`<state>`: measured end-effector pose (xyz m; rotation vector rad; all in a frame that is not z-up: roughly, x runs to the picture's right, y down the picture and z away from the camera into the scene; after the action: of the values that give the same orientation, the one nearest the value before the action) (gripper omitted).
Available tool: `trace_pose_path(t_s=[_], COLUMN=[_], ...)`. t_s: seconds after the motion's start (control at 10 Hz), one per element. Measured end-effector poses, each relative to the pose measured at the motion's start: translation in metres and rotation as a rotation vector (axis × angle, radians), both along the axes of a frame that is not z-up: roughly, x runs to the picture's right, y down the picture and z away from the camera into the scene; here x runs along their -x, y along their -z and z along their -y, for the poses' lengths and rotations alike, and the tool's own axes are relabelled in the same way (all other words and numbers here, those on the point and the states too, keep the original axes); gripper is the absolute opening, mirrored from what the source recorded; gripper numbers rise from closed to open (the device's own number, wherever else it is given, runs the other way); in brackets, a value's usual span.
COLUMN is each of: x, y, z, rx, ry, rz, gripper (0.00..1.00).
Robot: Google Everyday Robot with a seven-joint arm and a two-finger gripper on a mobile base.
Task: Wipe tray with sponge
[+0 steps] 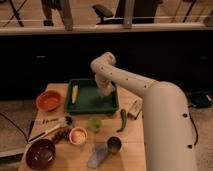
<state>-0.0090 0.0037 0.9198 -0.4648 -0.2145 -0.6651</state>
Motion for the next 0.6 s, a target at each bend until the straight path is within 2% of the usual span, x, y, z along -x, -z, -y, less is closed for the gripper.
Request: trace_pose_path(t_s=[0.6], x=[0.014], y=[-0.002], z=[-0.005], rx=[0.012], ry=[0.06], rz=[0.0], gripper=[0.0])
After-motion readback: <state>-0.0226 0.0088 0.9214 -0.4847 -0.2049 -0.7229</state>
